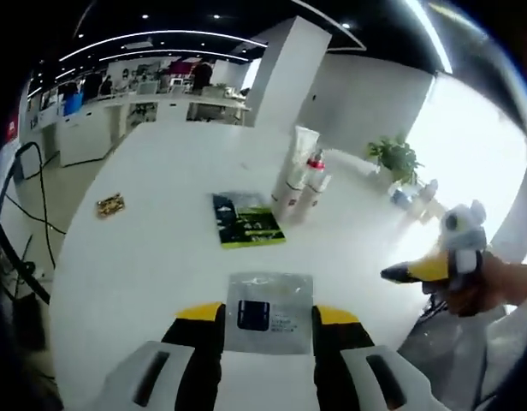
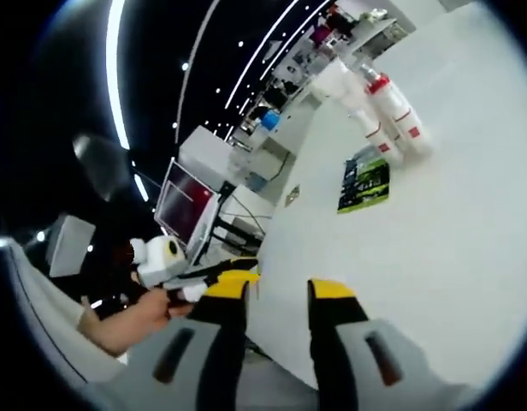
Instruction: Arrange the skincare products in the storage area until every visible bottle or jar stands upright without overlapping.
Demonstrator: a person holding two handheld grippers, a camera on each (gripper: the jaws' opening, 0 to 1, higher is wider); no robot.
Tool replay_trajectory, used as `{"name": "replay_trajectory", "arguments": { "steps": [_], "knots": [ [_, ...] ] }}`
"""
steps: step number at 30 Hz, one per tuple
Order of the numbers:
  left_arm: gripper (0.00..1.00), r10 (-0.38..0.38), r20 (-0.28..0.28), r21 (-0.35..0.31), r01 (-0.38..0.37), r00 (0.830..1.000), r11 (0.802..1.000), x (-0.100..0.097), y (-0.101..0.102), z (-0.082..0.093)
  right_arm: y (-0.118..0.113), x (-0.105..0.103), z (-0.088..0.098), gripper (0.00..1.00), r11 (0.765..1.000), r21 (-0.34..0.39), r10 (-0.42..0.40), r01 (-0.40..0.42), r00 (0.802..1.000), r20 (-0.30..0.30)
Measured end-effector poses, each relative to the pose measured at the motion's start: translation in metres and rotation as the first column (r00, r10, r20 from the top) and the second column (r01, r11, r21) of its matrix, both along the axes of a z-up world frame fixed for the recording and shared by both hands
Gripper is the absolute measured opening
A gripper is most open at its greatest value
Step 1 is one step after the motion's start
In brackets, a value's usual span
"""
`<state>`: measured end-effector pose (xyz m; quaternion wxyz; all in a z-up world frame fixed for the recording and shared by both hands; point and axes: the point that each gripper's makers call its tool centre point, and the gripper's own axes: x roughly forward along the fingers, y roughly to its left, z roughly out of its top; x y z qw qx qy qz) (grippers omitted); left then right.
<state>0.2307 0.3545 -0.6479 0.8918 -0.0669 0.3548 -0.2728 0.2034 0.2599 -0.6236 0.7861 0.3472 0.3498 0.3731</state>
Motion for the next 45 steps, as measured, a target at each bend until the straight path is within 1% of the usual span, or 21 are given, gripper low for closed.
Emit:
{"name": "replay_trajectory", "arguments": {
  "steps": [2,5,8,12,14,16,19,20,24,26,31,32,33,36,37,38,39,41,42,43,45],
  "knots": [
    [0.42,-0.061,0.021,0.006,0.06,0.998,0.998,-0.005,-0.014,0.005,0.008,-0.006,0.003,0.31,0.999,0.03,0.026,-0.025,0.999,-0.023],
    [0.42,-0.095,0.031,-0.023,0.096,0.995,0.995,-0.013,-0.034,0.016,0.015,-0.011,0.005,0.33,0.998,0.045,0.048,-0.047,0.998,-0.037],
    [0.42,-0.17,0.07,0.009,0.17,0.983,0.985,-0.021,-0.05,0.024,0.017,-0.012,0.009,0.33,0.997,0.075,0.036,-0.032,0.998,-0.052],
    [0.42,-0.216,0.077,0.014,0.215,0.973,0.976,-0.03,-0.064,0.03,0.018,-0.012,0.013,0.32,0.993,0.115,0.024,-0.014,0.996,-0.08],
    [0.42,-0.252,0.09,0.015,0.252,0.963,0.968,-0.036,-0.073,0.036,0.018,-0.015,0.012,0.31,0.994,0.111,0.034,-0.024,0.995,-0.093],
    [0.42,-0.319,0.119,0.065,0.313,0.94,0.947,-0.044,-0.081,0.04,0.019,-0.017,0.012,0.29,0.993,0.118,0.042,-0.028,0.992,-0.115],
    [0.42,-0.373,0.132,0.107,0.36,0.919,0.927,-0.051,-0.09,0.042,0.018,-0.022,0.011,0.2,0.991,0.129,0.066,-0.046,0.986,-0.151],
    [0.42,-0.377,0.132,0.109,0.365,0.917,0.925,-0.052,-0.091,0.042,0.019,-0.023,0.012,0.17,0.99,0.134,0.075,-0.054,0.985,-0.156],
    [0.43,-0.431,0.143,0.138,0.413,0.891,0.9,-0.058,-0.098,0.046,0.017,-0.027,0.011,0.05,0.989,0.133,0.089,-0.067,0.981,-0.171],
    [0.43,-0.453,0.153,0.164,0.429,0.878,0.888,-0.06,-0.099,0.046,0.016,-0.028,0.011,0.05,0.988,0.14,0.095,-0.07,0.98,-0.177],
    [0.44,-0.463,0.137,0.129,0.447,0.876,0.885,-0.064,-0.098,0.043,0.014,-0.033,0.012,0.03,0.986,0.138,0.114,-0.091,0.979,-0.167],
    [0.46,-0.477,0.137,0.092,0.468,0.868,0.879,-0.068,-0.099,0.045,0.011,-0.032,0.012,0.03,0.987,0.135,0.107,-0.086,0.982,-0.156],
    [0.47,-0.465,0.129,0.045,0.463,0.876,0.885,-0.07,-0.099,0.047,0.009,-0.031,0.014,0.02,0.984,0.158,0.108,-0.083,0.981,-0.161],
    [0.48,-0.384,0.103,-0.074,0.392,0.917,0.917,-0.066,-0.089,0.052,0.005,-0.031,0.02,0.02,0.979,0.183,0.123,-0.094,0.98,-0.157],
    [0.48,-0.371,0.1,-0.093,0.38,0.923,0.92,-0.065,-0.087,0.053,0.004,-0.031,0.022,0.02,0.978,0.186,0.123,-0.094,0.98,-0.155],
    [0.48,-0.336,0.073,-0.14,0.344,0.939,0.929,-0.064,-0.083,0.052,0.004,-0.031,0.025,0.02,0.974,0.203,0.133,-0.1,0.979,-0.156],
    [0.47,-0.316,0.053,-0.171,0.32,0.947,0.932,-0.062,-0.079,0.051,0.004,-0.031,0.028,0.02,0.97,0.22,0.143,-0.107,0.977,-0.157],
    [0.43,-0.322,0.036,-0.234,0.321,0.946,0.918,-0.066,-0.08,0.053,0.005,-0.032,0.035,0.02,0.959,0.257,0.166,-0.122,0.974,-0.156],
    [0.39,-0.319,-0.015,-0.309,0.299,0.948,0.903,-0.071,-0.082,0.054,0.006,-0.034,0.037,0.02,0.955,0.264,0.179,-0.134,0.972,-0.155],
    [0.36,-0.319,-0.071,-0.396,0.267,0.945,0.879,-0.076,-0.086,0.058,0.007,-0.035,0.038,0.02,0.954,0.265,0.188,-0.143,0.971,-0.149],
    [0.31,-0.307,-0.147,-0.504,0.196,0.94,0.841,-0.079,-0.09,0.064,0.011,-0.04,0.041,0.02,0.947,0.269,0.219,-0.176,0.966,-0.139]
  ]
}}
